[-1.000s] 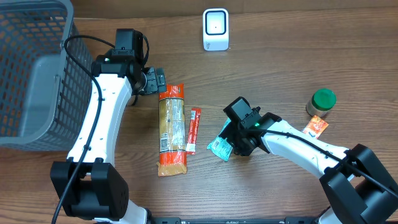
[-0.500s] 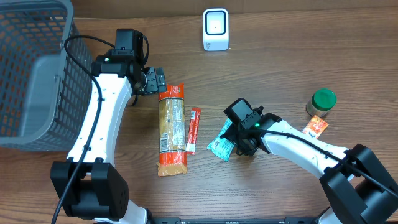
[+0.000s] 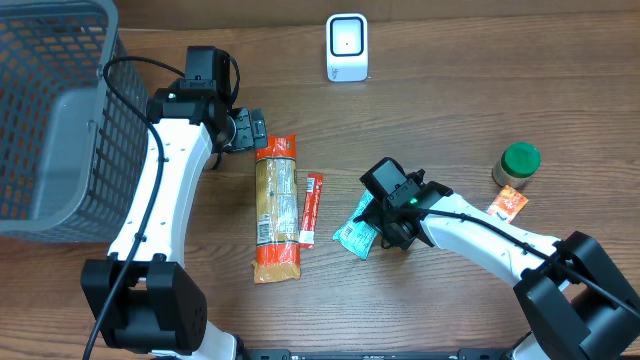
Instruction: Scan the item barcode
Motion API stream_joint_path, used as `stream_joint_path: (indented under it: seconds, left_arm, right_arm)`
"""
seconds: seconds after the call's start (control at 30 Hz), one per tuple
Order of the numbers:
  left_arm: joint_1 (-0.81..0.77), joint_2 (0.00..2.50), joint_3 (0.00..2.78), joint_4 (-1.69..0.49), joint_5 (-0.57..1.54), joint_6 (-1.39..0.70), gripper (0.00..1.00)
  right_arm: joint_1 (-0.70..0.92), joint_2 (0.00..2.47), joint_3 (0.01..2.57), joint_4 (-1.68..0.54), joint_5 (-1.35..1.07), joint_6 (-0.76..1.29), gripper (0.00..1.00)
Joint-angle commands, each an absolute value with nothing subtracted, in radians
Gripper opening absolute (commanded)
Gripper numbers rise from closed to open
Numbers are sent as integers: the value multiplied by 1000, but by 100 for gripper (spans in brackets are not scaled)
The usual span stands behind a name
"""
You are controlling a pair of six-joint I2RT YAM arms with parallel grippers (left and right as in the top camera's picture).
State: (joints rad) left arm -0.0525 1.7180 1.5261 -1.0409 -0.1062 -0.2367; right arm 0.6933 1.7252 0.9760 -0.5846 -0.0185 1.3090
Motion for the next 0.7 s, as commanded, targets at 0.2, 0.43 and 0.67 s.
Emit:
stream_joint_path:
  seconds: [0.2, 0.43, 0.67]
  left_arm:
    - [-53, 1706, 1541, -1041, -114, -232, 100]
    - [-53, 1706, 1541, -1041, -114, -232, 100]
    - [-53, 1706, 1541, -1041, -114, -232, 100]
  right_arm:
    - [689, 1719, 967, -582, 22, 1304, 34]
    - [689, 1756, 967, -575, 25, 1305, 34]
    - [689, 1762, 967, -569, 22, 1305, 15]
